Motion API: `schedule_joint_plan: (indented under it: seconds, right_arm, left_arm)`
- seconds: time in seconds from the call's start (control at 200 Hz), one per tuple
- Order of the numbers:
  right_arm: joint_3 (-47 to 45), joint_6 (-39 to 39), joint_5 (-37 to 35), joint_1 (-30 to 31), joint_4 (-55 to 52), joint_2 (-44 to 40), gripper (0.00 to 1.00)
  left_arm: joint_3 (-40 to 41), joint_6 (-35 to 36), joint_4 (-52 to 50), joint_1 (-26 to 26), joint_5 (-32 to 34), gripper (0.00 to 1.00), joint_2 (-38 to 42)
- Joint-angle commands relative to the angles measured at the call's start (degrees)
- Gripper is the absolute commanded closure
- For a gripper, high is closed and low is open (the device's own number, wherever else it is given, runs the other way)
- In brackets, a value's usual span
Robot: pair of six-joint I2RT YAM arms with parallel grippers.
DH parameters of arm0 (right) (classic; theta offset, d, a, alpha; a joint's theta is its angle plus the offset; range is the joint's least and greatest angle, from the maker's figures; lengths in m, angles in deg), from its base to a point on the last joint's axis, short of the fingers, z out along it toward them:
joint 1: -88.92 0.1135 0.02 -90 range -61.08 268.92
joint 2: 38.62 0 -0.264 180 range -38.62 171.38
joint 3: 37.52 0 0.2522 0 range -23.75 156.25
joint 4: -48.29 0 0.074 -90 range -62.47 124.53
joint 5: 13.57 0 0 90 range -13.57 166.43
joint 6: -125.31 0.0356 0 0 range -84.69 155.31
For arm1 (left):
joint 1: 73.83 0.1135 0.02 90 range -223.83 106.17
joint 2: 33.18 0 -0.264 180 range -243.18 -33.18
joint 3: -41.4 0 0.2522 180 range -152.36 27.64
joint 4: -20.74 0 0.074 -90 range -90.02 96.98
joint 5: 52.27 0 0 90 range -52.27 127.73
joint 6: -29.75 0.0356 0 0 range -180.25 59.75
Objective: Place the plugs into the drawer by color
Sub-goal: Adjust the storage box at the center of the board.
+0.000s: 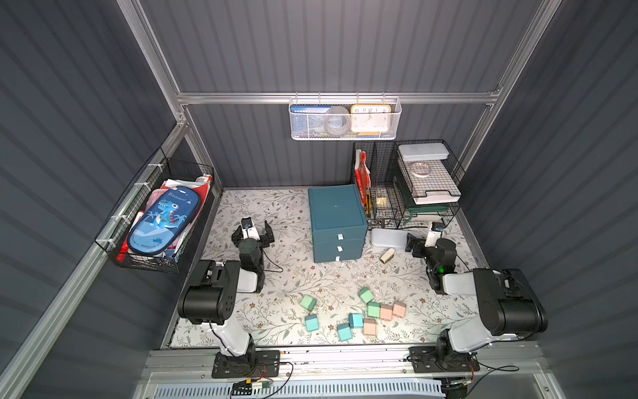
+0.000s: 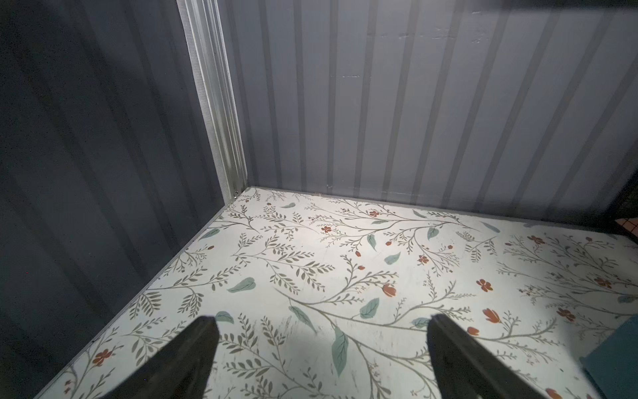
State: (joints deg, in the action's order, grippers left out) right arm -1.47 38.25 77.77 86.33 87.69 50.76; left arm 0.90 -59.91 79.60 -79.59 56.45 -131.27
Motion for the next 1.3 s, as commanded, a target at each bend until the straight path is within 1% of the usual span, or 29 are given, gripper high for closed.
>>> schedule_joint_plan:
  seconds: [0.0, 0.14, 0.505, 0.525, 0.55, 0.565, 0.58, 0.595, 0.625, 0.65, 0.67, 0.726, 0.761, 0.826, 0.886, 0.916, 0.941, 1.011, 1.051, 1.126, 1.151, 1.216, 1.236, 1.291]
  right_arm:
    - [-0.31, 0.31, 0.24, -0.18, 0.89, 0.35, 0.01]
    - [-0.31, 0.31, 0.26, -0.18, 0.93, 0.40, 0.01]
    - [-0.29, 0.04, 0.20, -0.14, 0.88, 0.32, 0.01]
    - [-0.39, 0.34, -1.24, 0.10, 0.93, 0.13, 0.01]
    - [-0.48, 1.04, -5.12, 0.76, 0.82, -0.56, 0.01]
    - [-0.75, 1.28, -8.00, 1.11, 0.69, -1.37, 0.01]
    - [-0.95, 1.43, -11.06, 1.97, 0.10, -2.61, 0.01]
    - [-1.01, 1.32, -14.00, 2.69, -0.99, -4.02, 0.01]
    - [-0.19, 0.70, -17.83, 4.27, -6.77, -8.86, 0.01]
    - [1.68, 0.10, -19.56, 5.46, -13.73, -13.00, 0.01]
    - [3.81, 1.54, -20.93, 6.26, -20.41, -16.16, 0.01]
    - [11.53, 9.47, -21.18, 7.91, -38.64, -22.83, 0.01]
    - [15.70, 12.12, -19.73, 9.49, -45.63, -24.35, 0.01]
    - [22.12, 13.66, -19.30, 14.59, -54.04, -25.75, 0.01]
    - [27.02, 13.10, -17.55, 19.59, -58.51, -26.52, 0.01]
    - [29.01, 13.63, -17.69, 21.45, -59.63, -26.76, 0.01]
    - [31.07, 14.61, -16.23, 22.57, -61.70, -26.89, 0.01]
    - [36.88, 17.25, -7.46, 23.06, -66.35, -25.97, 0.01]
    - [40.29, 18.32, -3.60, 23.02, -68.81, -24.54, 0.01]
    - [47.15, 20.08, 2.79, 23.07, -73.54, -20.46, 0.01]
    - [48.99, 20.60, 5.42, 23.06, -74.69, -17.60, 0.01]
    - [52.31, 22.09, 12.10, 23.07, -75.91, -13.43, 0.01]
    - [53.09, 22.43, 15.29, 23.13, -76.20, -12.24, 0.01]
    - [54.64, 23.61, 17.38, 23.16, -77.03, -9.37, 0.01]
  left_arm:
    - [0.29, -0.78, 1.21, -0.48, 0.83, 0.01, 0.61]
    - [0.11, -0.34, 1.25, -1.26, 1.98, 0.01, 0.44]
    - [0.07, -0.34, 1.21, -1.27, 1.93, 0.01, 0.43]
    - [0.11, -0.34, 1.19, -1.27, 2.02, 0.01, 0.52]
    - [0.20, -0.29, 1.47, -1.32, 2.35, 0.01, 0.60]
    - [-0.05, 1.04, 1.69, -1.49, 3.58, 0.01, 0.73]
    - [-0.43, 1.43, 0.86, -1.96, 6.22, 0.01, 1.20]
    - [-1.41, 0.99, -1.52, -2.54, 7.78, 0.01, 2.12]
    - [-4.32, 0.29, -8.72, -4.09, 12.04, 0.01, 4.53]
    - [-7.40, -0.98, -15.96, -5.34, 14.69, 0.01, 6.57]
    - [-9.78, -0.96, -20.54, -6.27, 16.57, 0.01, 7.69]
    - [-16.02, -3.83, -31.34, -8.62, 21.93, 0.01, 9.17]
    - [-20.11, -6.07, -38.56, -9.91, 22.09, 0.01, 9.84]
    - [-25.80, -11.13, -49.24, -11.64, 19.33, 0.01, 11.51]
    - [-30.06, -16.87, -57.91, -11.73, 12.49, 0.01, 13.71]
    - [-32.23, -18.37, -61.80, -11.73, 9.95, 0.01, 14.44]
    - [-33.95, -19.00, -64.39, -11.73, 7.44, 0.01, 15.10]
    - [-39.12, -18.96, -70.93, -11.77, -2.84, 0.01, 15.77]
    - [-42.03, -18.56, -74.28, -11.82, -8.74, 0.01, 15.70]
    - [-46.00, -18.26, -79.20, -11.82, -19.52, 0.01, 15.03]
    - [-47.13, -18.23, -80.69, -11.90, -22.60, 0.01, 14.70]
    - [-49.96, -18.53, -85.17, -11.91, -28.68, 0.01, 13.29]
    - [-50.69, -18.48, -86.40, -11.91, -30.29, 0.01, 12.79]
    - [-52.26, -18.50, -89.88, -11.91, -33.26, 0.01, 11.34]
